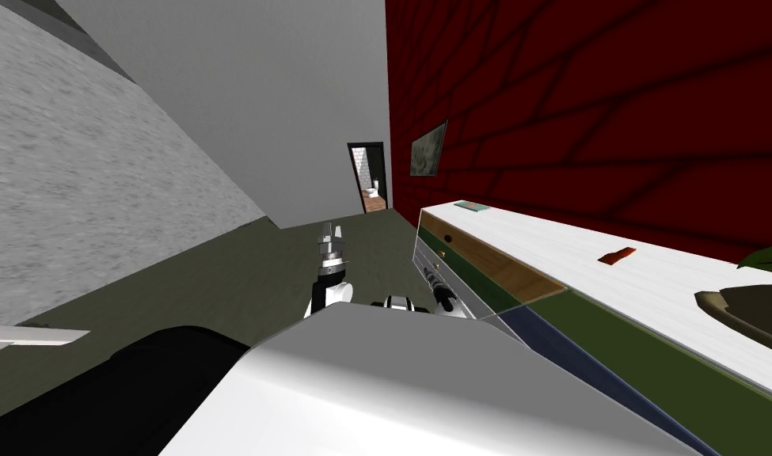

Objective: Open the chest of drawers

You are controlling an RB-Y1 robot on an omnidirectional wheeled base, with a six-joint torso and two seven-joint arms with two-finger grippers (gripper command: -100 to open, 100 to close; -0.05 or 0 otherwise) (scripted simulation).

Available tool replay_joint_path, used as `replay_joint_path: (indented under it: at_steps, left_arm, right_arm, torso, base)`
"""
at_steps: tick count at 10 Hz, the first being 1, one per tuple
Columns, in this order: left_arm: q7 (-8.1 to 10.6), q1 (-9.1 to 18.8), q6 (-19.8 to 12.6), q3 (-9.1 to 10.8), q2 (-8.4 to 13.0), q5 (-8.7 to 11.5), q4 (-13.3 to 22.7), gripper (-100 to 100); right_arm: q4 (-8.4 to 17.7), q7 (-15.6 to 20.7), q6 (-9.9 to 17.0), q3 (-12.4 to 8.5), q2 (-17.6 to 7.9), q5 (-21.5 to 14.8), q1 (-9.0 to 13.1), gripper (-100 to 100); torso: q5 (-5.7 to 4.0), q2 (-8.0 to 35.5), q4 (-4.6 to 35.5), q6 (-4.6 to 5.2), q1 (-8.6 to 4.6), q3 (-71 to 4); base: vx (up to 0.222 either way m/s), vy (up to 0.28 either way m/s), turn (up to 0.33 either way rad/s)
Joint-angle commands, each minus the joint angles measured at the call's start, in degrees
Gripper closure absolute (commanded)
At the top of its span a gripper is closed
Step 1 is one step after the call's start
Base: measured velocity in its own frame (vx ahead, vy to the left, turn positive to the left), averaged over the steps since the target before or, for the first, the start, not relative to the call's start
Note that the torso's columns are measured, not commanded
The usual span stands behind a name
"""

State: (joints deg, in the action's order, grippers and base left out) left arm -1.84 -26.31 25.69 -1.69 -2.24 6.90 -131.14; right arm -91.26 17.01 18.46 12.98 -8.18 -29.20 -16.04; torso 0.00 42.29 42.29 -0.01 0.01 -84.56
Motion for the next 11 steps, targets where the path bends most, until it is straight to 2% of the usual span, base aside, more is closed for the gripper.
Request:
replay_joint_path:
  at_steps: [1, 2, 3, 4, 5, 6, 7, 8, 9, 10, 11]
  left_arm:
    - [0.00, 0.00, 0.00, 0.00, 0.00, 0.00, 0.00, 0]
    - [0.00, -0.01, 0.00, 0.01, 0.00, 0.00, 0.00, 0]
    - [0.00, 0.00, 0.00, 0.00, 0.00, 0.00, 0.00, 0]
    - [0.00, 0.00, 0.00, 0.01, 0.00, 0.00, 0.00, 0]
    - [0.00, 0.00, 0.00, 0.00, 0.00, 0.00, 0.00, 0]
    - [0.00, -0.01, 0.00, 0.01, 0.00, 0.00, 0.00, 0]
    - [0.00, -0.01, 0.00, 0.01, 0.00, 0.00, 0.00, 0]
    - [0.00, 0.00, 0.00, 0.00, 0.00, 0.00, 0.00, 0]
    - [0.00, -0.01, 0.00, 0.01, 0.00, 0.00, 0.00, 0]
    - [0.00, 0.00, 0.00, 0.00, 0.00, 0.00, 0.00, 0]
    - [0.00, -0.01, 0.00, 0.01, 0.00, 0.00, 0.00, 0]
  right_arm:
    - [2.13, 0.32, 3.38, 0.60, -0.67, -0.39, 1.02, -100]
    - [4.98, 0.94, 5.68, 1.43, -0.95, -2.28, 2.23, -100]
    - [5.55, 0.94, 6.67, 1.43, -0.95, -2.28, 2.23, -100]
    - [7.58, 1.56, 8.96, 2.23, -1.27, -4.13, 3.47, -100]
    - [8.83, 1.56, 9.92, 2.23, -1.27, -4.13, 3.47, -100]
    - [8.99, 1.56, 9.92, 2.23, -1.27, -4.13, 3.47, -100]
    - [10.89, 2.16, 13.11, 3.00, -1.62, -5.93, 4.73, -100]
    - [12.45, 2.16, 13.11, 3.00, -1.62, -5.93, 4.73, -100]
    - [15.21, 2.75, 15.22, 3.75, -2.02, -7.67, 6.01, -100]
    - [15.89, 2.75, 16.22, 3.75, -2.02, -7.67, 6.01, -100]
    - [17.64, 3.32, 18.30, 4.46, -2.47, -9.34, 7.30, -100]
  torso:
    - [0.00, 0.01, 0.00, 0.03, -0.02, 0.00]
    - [-0.01, 0.05, 0.01, 0.03, -0.05, 0.02]
    - [-0.01, 0.00, 0.00, -0.02, 0.00, 0.00]
    - [0.00, -0.01, -0.01, 0.04, -0.01, -0.01]
    - [0.00, -0.04, -0.01, 0.00, 0.01, -0.02]
    - [0.00, -0.01, -0.01, 0.04, 0.01, -0.02]
    - [0.00, 0.04, 0.01, 0.03, -0.03, 0.02]
    - [-0.01, 0.01, 0.01, -0.02, 0.00, 0.01]
    - [0.00, 0.00, -0.01, 0.03, -0.02, -0.01]
    - [0.00, -0.04, -0.01, 0.00, 0.01, -0.02]
    - [0.00, -0.01, -0.01, 0.04, -0.01, -0.01]
  base:
    - [0.012, 0.008, -0.001]
    - [0.023, 0.013, 0.191]
    - [0.026, 0.006, 0.118]
    - [0.031, 0.017, 0.189]
    - [0.030, 0.015, 0.091]
    - [0.014, 0.008, -0.013]
    - [0.020, 0.013, 0.180]
    - [0.023, 0.008, 0.123]
    - [0.032, 0.013, 0.207]
    - [0.030, 0.007, 0.103]
    - [0.029, 0.009, 0.193]
